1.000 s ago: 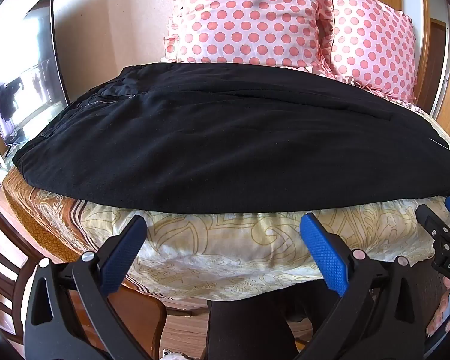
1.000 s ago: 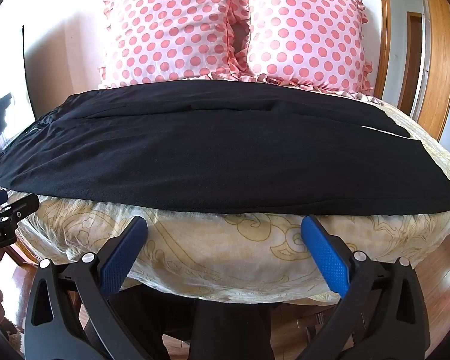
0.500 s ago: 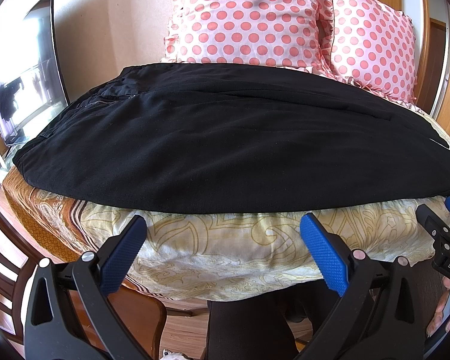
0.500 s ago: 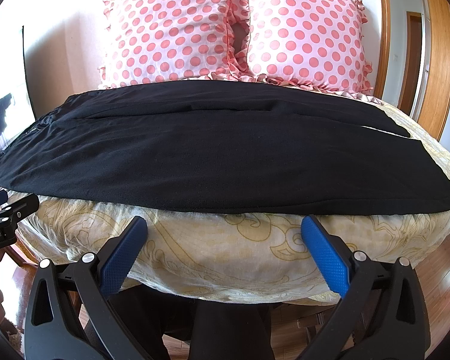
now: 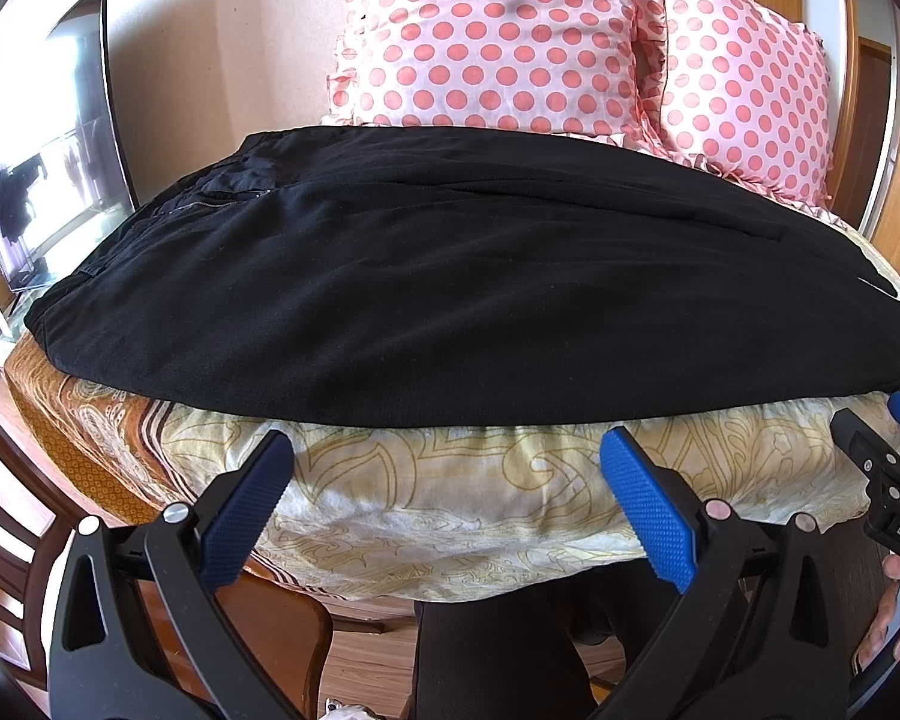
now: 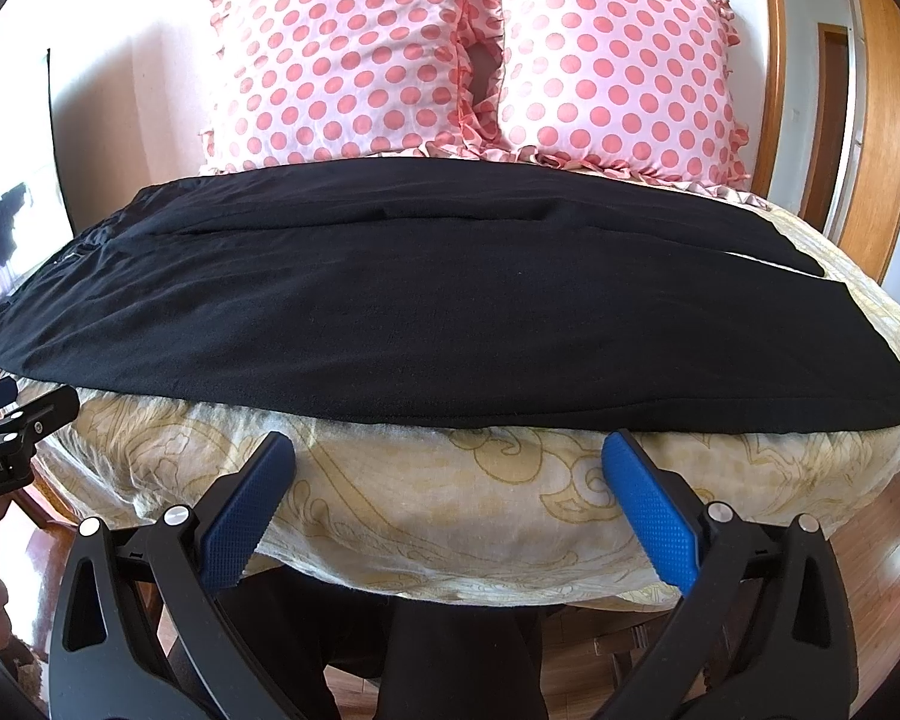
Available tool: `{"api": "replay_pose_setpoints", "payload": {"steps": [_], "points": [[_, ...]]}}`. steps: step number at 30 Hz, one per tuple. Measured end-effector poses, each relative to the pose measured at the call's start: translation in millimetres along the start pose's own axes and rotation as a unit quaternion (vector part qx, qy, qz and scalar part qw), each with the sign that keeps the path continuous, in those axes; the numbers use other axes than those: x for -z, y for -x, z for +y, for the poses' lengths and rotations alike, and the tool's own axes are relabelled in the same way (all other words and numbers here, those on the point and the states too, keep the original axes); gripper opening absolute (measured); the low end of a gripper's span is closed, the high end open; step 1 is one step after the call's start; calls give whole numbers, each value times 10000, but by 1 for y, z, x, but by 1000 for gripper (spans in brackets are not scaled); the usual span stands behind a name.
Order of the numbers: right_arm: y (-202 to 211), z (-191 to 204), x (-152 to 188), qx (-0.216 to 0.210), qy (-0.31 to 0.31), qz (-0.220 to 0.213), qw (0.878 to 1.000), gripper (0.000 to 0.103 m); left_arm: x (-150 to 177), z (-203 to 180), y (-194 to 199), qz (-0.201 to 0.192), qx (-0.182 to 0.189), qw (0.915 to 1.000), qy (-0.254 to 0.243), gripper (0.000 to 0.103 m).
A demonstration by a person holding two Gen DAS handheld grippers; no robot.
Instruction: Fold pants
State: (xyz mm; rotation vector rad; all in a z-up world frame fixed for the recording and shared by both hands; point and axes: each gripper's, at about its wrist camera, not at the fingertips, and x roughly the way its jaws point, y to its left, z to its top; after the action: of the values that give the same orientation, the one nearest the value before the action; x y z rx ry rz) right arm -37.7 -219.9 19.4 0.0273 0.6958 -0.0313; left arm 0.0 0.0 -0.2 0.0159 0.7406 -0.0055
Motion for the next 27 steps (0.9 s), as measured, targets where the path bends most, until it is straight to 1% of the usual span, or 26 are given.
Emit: {"api": "replay_pose_setpoints", "payload": {"steps": [2,4,6,7,9,10,12,13,14,16,18,19,21,22,23,25,27], "points": [[-3,-3,-4,-56,29,-10,10000,102,0,0,0,-23,8,10000,-6,101],[3,-4,-2,-217,91,3,9997,102,0,0,2,-49,40,10000,-44,101],[6,-12,-1,-528,92,24,9986,102,2,4,6,-50,45,10000,-25,101],[8,-16,-2,-611,51,0,9981,102,2,6,6,-58,26,10000,-10,101],[22,-36,-11,-736,-99,-217,9970,102,-3,8,12,-133,-23,9999,-65,101],[27,-43,-17,-691,-136,-315,9970,102,-6,8,16,-204,-66,9997,-120,101],[39,-64,-37,-459,-208,-598,9969,102,-21,2,23,-389,-214,9987,-254,101],[42,-72,-47,-326,-204,-669,9970,102,-28,1,24,-453,-264,9981,-312,101],[42,-80,-58,-159,-190,-714,9971,102,-36,-1,23,-524,-287,9976,-356,101],[33,-102,-89,312,-186,-636,9973,102,-54,-4,17,-606,-296,9970,-384,101],[11,-126,-122,647,-188,-428,9968,102,-69,-5,10,-580,-237,9975,-326,101],[0,-136,-133,765,-197,-336,9963,102,-80,-5,4,-552,-183,9980,-240,101],[-36,-164,-165,1037,-276,15,9942,102,-92,-4,-5,-506,-175,9985,-142,101],[-52,-174,-173,1131,-317,158,9930,102,-98,-4,-10,-491,-199,9985,-109,101],[-74,-191,-189,1314,-421,352,9898,102,-108,-5,-16,-480,-251,9985,-78,101],[-102,-215,-204,1553,-625,580,9842,102,-115,-7,-23,-484,-318,9983,-63,101],[-136,-243,-222,1909,-933,787,9740,102,-125,-9,-34,-457,-377,9982,-61,101]]}}
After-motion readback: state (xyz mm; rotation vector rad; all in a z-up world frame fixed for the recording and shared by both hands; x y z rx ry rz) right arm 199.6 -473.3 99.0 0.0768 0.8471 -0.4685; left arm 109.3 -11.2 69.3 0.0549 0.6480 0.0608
